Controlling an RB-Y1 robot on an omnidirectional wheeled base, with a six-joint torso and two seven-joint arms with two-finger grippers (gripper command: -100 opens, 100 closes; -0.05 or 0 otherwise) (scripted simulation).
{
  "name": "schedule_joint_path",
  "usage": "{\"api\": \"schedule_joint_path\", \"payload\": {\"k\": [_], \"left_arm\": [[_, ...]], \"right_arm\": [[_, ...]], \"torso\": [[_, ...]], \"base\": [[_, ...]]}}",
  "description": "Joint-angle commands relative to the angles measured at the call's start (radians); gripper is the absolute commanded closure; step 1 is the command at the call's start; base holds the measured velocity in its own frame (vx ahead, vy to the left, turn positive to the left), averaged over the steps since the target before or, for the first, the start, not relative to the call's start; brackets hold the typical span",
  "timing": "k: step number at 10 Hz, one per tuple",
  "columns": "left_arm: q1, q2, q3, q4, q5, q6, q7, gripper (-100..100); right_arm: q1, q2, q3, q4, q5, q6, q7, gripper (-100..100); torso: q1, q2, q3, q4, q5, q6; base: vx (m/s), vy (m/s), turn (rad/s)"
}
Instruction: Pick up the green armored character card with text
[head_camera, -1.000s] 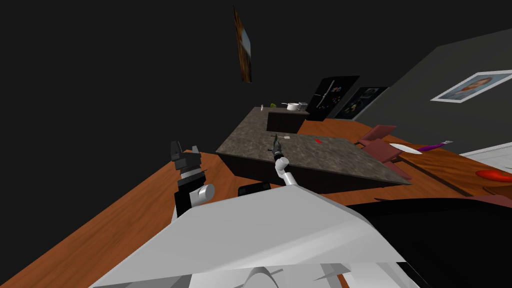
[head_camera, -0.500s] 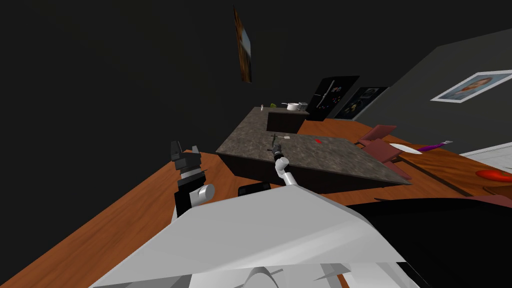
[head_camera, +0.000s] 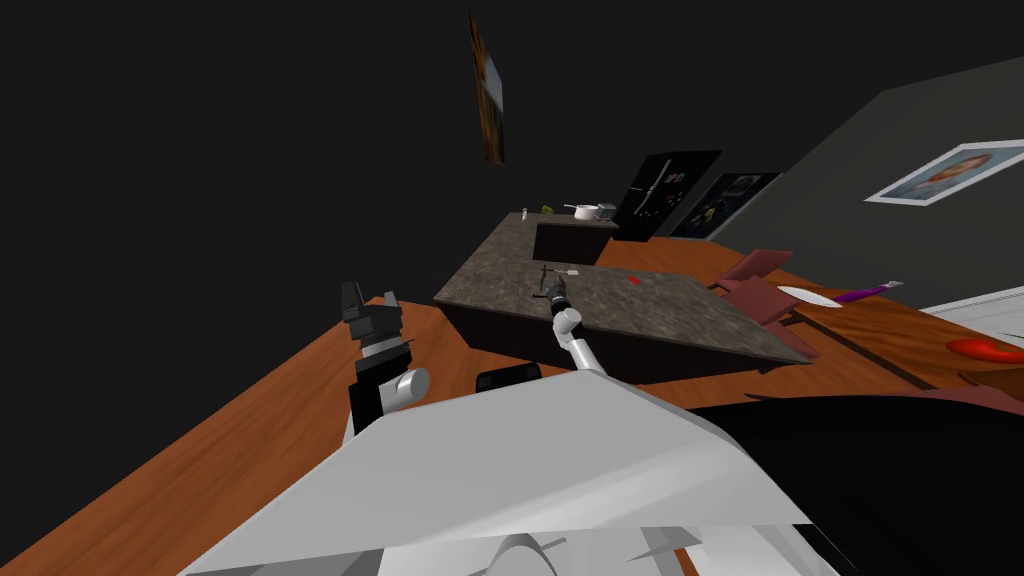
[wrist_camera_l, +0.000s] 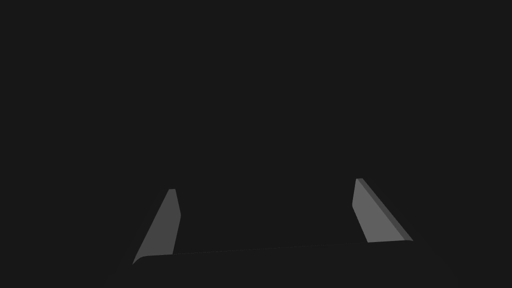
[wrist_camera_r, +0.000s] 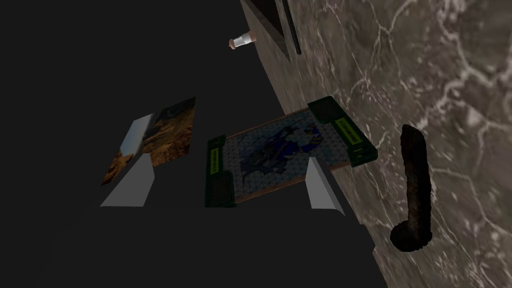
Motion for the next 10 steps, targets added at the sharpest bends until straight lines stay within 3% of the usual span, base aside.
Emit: {"api": "schedule_joint_path", "payload": {"k": [1, 10], "left_arm": [[0.000, 0.000, 0.000, 0.000, 0.000, 0.000, 0.000, 0], [0.000, 0.000, 0.000, 0.000, 0.000, 0.000, 0.000, 0]], "right_arm": [[-0.014, -0.006, -0.016, -0.008, 0.032, 0.010, 0.000, -100], [-0.091, -0.042, -0.077, -0.026, 0.129, 0.019, 0.115, -100]], "torso": [[0.000, 0.000, 0.000, 0.000, 0.000, 0.000], [0.000, -0.001, -0.001, 0.000, 0.000, 0.000]], "base": [[-0.025, -0.012, 0.035], [-0.044, -0.009, 0.019]]}}
